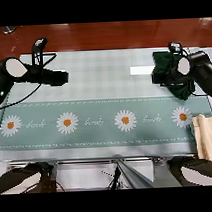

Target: Fold the shirts.

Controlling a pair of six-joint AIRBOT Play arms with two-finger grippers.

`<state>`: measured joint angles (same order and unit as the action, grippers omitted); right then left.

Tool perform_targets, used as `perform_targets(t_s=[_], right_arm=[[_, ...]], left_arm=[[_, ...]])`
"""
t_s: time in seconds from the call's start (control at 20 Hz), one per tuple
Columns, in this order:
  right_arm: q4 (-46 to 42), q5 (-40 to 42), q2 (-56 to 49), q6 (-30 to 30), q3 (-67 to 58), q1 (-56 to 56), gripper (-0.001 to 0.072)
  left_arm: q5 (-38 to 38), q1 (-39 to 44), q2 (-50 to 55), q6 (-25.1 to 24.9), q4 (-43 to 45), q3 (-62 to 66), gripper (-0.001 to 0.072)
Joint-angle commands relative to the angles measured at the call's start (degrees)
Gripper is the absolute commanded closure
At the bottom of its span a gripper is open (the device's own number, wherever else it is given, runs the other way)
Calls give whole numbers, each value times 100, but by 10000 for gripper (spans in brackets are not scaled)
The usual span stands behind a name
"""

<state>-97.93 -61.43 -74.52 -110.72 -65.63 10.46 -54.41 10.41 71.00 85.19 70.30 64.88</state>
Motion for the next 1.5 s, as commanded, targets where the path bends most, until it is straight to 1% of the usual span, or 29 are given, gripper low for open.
perform_targets(t_s=[0.0,0.7,0.9,1.05,1.15,1.2,1.25,1.3,1.35,1.45], right_arm=[[2,-2,0,-2,2,7,681],[4,4,-2,-2,2,7,681],[7,181,-2,-2,2,7,681],[-120,566,-2,28,4,7,681],[-942,1290,-39,33,4,4,667],[-1502,1727,-74,-7,4,-24,478],[-2024,2310,-114,-96,4,-125,131],[-2424,2822,-170,-280,2,-284,85],[-2638,3104,-249,-621,-28,-485,85],[-2638,3139,-595,-1443,-219,-1080,86]], left_arm=[[0,0,4,0,0,-2,684],[0,0,4,0,2,-2,684],[2,2,4,7,0,-2,684],[46,2,7,7,0,-2,684],[363,-2,24,0,2,-2,684],[533,-15,39,2,4,-2,653],[730,-15,74,4,2,-2,374],[839,-11,105,39,2,-2,17],[894,-11,131,35,4,-2,3],[903,-15,181,-39,7,-2,2]])
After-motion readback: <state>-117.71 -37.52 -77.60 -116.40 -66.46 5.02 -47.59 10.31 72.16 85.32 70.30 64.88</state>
